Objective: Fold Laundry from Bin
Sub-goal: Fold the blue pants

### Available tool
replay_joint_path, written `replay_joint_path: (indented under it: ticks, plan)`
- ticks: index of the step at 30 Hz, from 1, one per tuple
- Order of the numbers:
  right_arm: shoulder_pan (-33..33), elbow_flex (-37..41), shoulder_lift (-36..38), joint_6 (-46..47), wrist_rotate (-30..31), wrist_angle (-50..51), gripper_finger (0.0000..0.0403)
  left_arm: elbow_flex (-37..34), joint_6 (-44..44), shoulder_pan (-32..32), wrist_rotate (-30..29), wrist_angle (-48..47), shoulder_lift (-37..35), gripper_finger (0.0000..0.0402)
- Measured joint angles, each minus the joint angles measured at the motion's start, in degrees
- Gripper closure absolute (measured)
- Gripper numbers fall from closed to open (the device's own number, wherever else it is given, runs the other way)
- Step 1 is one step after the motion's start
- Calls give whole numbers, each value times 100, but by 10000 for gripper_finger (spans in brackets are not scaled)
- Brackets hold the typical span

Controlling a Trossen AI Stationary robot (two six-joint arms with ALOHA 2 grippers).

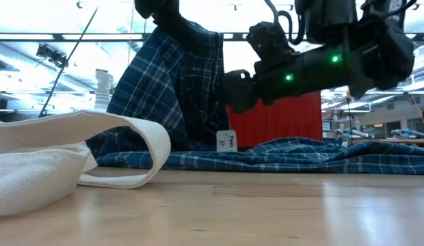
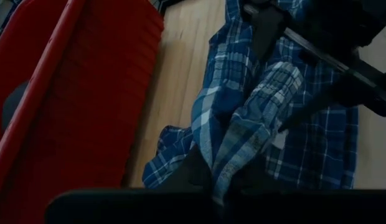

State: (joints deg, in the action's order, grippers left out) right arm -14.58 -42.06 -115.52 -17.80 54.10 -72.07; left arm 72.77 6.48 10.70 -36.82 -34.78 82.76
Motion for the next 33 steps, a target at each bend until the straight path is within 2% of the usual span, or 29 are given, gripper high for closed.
replay_joint_path:
  ticks: [4,10,17,23,29,33]
  plan:
    - [61,-85,-68,67,-261,-168,119,0,2,0,0,4,0,392]
    - [62,-365,-68,-123,-322,-111,119,0,-37,15,0,34,0,392]
    - [318,-466,-68,340,-387,492,119,0,-42,20,1,75,0,392]
    - [783,-466,-73,912,-947,675,119,0,-44,20,47,126,0,392]
    - [915,-466,-73,982,-1022,1320,122,0,-31,48,100,165,2,392]
    - [954,-466,-73,897,-984,1808,137,0,-30,50,111,163,4,392]
